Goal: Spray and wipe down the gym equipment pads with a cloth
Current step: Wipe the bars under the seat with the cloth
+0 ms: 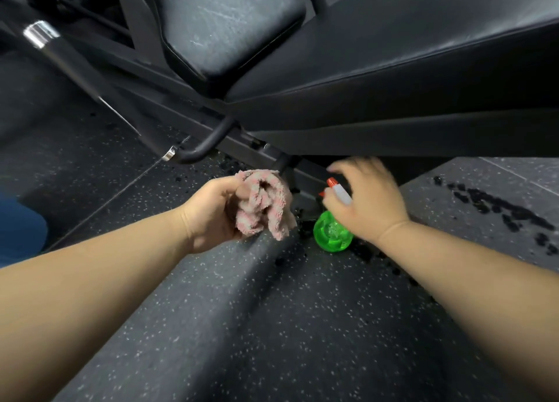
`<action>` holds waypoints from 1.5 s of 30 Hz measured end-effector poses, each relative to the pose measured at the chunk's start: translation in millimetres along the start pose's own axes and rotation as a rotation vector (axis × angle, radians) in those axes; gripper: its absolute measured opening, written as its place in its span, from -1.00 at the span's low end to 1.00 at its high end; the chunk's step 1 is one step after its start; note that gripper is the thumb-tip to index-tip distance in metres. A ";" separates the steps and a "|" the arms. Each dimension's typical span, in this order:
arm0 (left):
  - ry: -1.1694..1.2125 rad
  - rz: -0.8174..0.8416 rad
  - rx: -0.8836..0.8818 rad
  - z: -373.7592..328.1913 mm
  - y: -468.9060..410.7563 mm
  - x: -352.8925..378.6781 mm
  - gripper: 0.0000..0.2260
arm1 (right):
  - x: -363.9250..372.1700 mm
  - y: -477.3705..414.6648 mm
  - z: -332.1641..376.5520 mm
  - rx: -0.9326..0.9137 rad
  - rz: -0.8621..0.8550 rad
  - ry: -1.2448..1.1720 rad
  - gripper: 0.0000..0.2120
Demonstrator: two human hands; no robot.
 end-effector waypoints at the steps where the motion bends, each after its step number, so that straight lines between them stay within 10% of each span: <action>1: -0.014 0.036 0.018 -3.4 4.1 1.2 -0.75 | 5.4 -2.4 19.2 -0.025 0.033 -0.085 -0.62; 6: -0.135 0.089 0.079 -10.2 4.5 -23.8 -0.65 | 58.1 -8.1 86.4 0.321 0.601 -0.693 -0.51; 15: -0.067 -0.089 0.097 -18.1 18.2 -95.7 -0.84 | 87.9 -16.2 106.7 0.673 0.833 -1.033 -0.88; 20: 0.155 -0.222 0.097 -19.0 18.3 -112.1 -0.91 | 92.2 -1.4 127.4 0.749 1.085 -1.109 -0.55; 25: 0.170 -0.294 -0.025 -9.0 17.1 -108.0 -0.62 | 88.2 -9.1 142.6 0.728 0.986 -1.161 -0.72; 30: -0.057 -0.298 0.056 -6.7 16.3 -103.4 -0.80 | 89.5 -2.9 143.4 0.690 1.021 -1.123 -0.71; 38: -1.155 -0.675 0.646 -48.9 34.9 -114.0 -0.67 | 93.1 -7.2 119.8 0.761 0.830 -0.899 -0.69; 43: -0.946 -0.447 0.595 -51.0 40.3 -107.6 -0.76 | 86.3 -12.2 128.2 0.719 0.987 -1.051 -0.21; 45: -0.927 -0.413 0.589 -52.2 41.0 -106.4 -0.73 | 86.3 -7.8 129.0 0.629 1.068 -0.945 -0.36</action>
Point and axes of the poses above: each hand's wrist, its own y-axis away from the middle knuckle, its own x-axis out of the palm, z = x × y, the point moved 6 cm from there along -y, towards the middle knuckle, and after that the axes turned 13 degrees about -z, right-handed, at the moved point
